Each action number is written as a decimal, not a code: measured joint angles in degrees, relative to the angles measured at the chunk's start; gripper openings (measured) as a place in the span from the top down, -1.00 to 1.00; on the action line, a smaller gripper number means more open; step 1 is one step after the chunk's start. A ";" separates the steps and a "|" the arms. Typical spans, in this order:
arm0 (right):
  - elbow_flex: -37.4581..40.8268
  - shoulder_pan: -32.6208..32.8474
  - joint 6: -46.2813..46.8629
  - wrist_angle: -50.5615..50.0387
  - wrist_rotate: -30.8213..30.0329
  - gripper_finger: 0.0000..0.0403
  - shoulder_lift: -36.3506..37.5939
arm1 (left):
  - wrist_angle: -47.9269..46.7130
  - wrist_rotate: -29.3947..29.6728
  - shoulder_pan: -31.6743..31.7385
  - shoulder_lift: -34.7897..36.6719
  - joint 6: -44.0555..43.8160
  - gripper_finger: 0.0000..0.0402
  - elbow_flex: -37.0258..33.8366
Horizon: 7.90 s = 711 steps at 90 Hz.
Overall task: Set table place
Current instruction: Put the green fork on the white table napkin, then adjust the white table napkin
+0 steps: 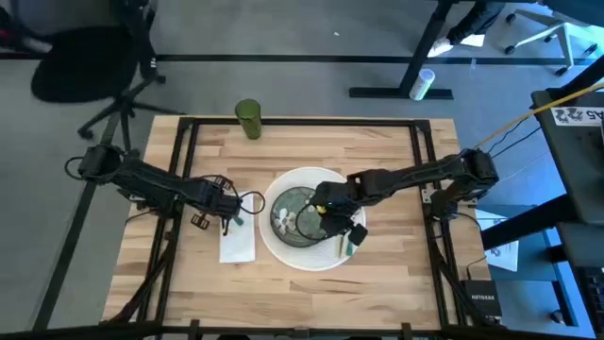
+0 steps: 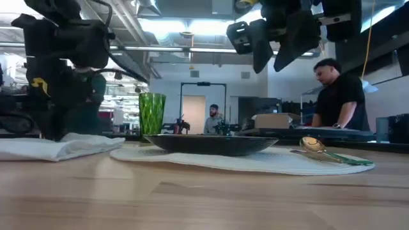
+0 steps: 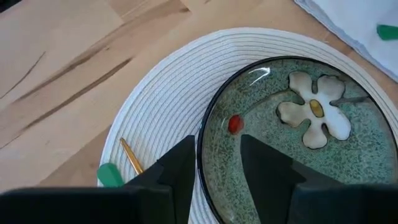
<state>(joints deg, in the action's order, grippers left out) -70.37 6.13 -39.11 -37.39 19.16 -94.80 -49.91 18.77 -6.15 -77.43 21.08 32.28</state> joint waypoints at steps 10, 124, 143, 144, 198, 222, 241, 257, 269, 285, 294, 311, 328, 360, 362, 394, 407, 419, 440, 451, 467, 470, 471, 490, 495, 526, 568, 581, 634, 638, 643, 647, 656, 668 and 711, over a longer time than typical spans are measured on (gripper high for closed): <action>0.00 0.00 0.00 -0.07 0.00 0.43 0.00 | -0.05 -1.17 -0.02 -0.46 -0.04 0.87 -0.21; -0.02 0.00 1.32 -0.10 1.46 0.43 0.00 | -2.75 11.29 -16.69 -1.72 34.15 1.00 8.76; -0.02 0.00 2.21 -0.17 1.46 0.43 0.00 | 4.78 11.71 -18.40 -5.82 41.25 1.00 8.76; -0.02 0.00 2.29 -0.17 1.46 0.43 0.00 | 5.11 11.73 -18.43 -5.90 41.27 1.00 8.76; -0.02 0.00 2.71 -0.17 1.46 0.43 0.00 | 5.58 9.00 -18.61 -6.15 34.38 1.00 8.76; -0.02 0.00 2.73 -0.17 1.45 0.43 0.00 | 5.57 8.82 -19.12 -6.14 33.00 1.00 8.76; -0.02 0.00 2.75 -0.17 1.44 0.43 0.00 | 6.12 8.71 -19.04 -6.14 33.23 1.00 8.76; -0.02 -0.02 2.75 -0.18 1.44 0.43 0.00 | 6.38 7.80 -19.35 -7.33 32.04 1.00 8.76; -0.04 -0.02 2.78 -0.18 1.44 0.43 0.00 | 8.15 7.59 -19.79 -8.93 32.08 1.00 8.76; -0.06 -0.02 2.78 -0.19 1.44 0.43 0.00 | 9.09 7.51 -20.13 -10.11 32.16 1.00 8.76; -0.07 -0.01 2.78 -0.19 1.44 0.43 0.00 | 9.14 7.53 -20.13 -10.20 31.39 1.00 8.76; -0.07 -0.02 2.78 -0.17 1.44 0.43 0.00 | 9.42 7.58 -20.13 -10.20 29.86 0.98 8.76; -0.07 -0.02 2.78 -0.20 1.44 0.43 0.00 | 10.13 7.58 -20.13 -10.20 29.78 0.88 8.76; -0.07 0.00 2.78 -0.20 1.44 0.43 0.00 | 10.12 7.68 -20.13 -10.20 26.03 0.67 8.76; -0.07 -0.01 2.78 -0.20 1.44 0.43 0.00 | 10.12 7.70 -20.13 -10.20 26.06 0.66 8.76; -0.07 0.00 2.78 -0.22 1.44 0.43 0.00 | 9.25 9.64 -22.09 -10.18 26.25 0.56 8.76; -0.07 -0.02 2.78 -0.20 1.44 0.43 0.00 | 8.67 13.43 -23.23 -10.18 26.29 0.56 8.76; -0.07 -0.02 2.78 -0.22 1.44 0.43 0.00 | 8.67 14.73 -24.02 -10.19 26.36 0.56 8.76; -0.07 0.00 2.78 -0.22 1.44 0.43 0.00 | 8.54 15.18 -24.61 -10.18 26.29 0.56 8.76; -0.07 -0.02 2.78 -0.23 1.44 0.43 0.00 | 8.10 15.25 -24.65 -10.18 25.64 0.56 8.76; -0.07 -0.02 2.78 -0.41 1.44 0.43 0.00 | 6.42 17.03 -26.28 -10.18 24.59 0.56 8.76; -0.07 -0.01 2.78 -0.47 1.44 0.43 0.00 | 6.48 17.74 -26.79 -10.18 23.84 0.56 8.76; -0.07 -0.01 2.78 -0.49 1.44 0.43 0.00 | 6.47 18.07 -26.98 -10.18 23.40 0.56 8.76; -0.04 -0.02 2.82 -0.55 1.44 0.43 0.00 | -0.73 20.71 -30.99 -10.16 8.27 0.56 10.36; -0.04 -0.02 2.82 -0.50 1.44 0.43 0.00 | -3.01 20.94 -31.79 -10.16 0.60 0.56 11.04; -0.02 0.32 -0.13 -0.45 -0.15 0.63 0.00 | -8.74 22.56 -33.19 -10.14 -31.88 0.97 15.17; 0.00 0.74 -6.34 -4.43 -5.01 0.99 7.46 | 13.42 9.80 -30.56 -1.64 -34.30 1.00 15.71; 0.19 0.74 -6.40 -4.78 -8.59 1.00 13.23 | 18.99 6.57 -28.91 1.54 -33.07 1.00 13.87; 24.37 0.74 -0.27 18.58 -12.80 1.00 39.90 | 23.69 8.91 -23.32 1.75 -34.24 1.00 11.88; 26.01 0.74 -0.16 21.17 -13.70 1.00 41.16 | 26.42 7.08 -23.36 1.78 -33.08 1.00 11.88; 28.10 0.74 -0.25 23.19 -14.03 1.00 42.32 | 28.69 4.84 -23.05 1.91 -32.57 1.00 11.88; 29.38 0.63 -0.35 25.18 -14.54 1.00 43.12 | 29.75 3.04 -22.79 2.06 -32.57 1.00 11.90; 32.42 0.63 -0.42 27.33 -15.18 1.00 44.51 | 29.65 1.32 -22.49 2.07 -33.25 1.00 11.09; 35.62 0.65 -0.28 31.38 -15.17 1.00 45.85 | 31.34 0.81 -22.58 2.10 -34.34 1.00 8.81; 42.72 0.61 -0.55 38.32 -14.58 1.00 50.05 | 59.85 -10.15 -20.37 7.03 -29.47 1.00 -4.34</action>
<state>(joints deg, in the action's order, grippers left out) -27.65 6.74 -39.66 0.93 4.58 -44.76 9.94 8.63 -26.52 -70.41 -8.39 27.94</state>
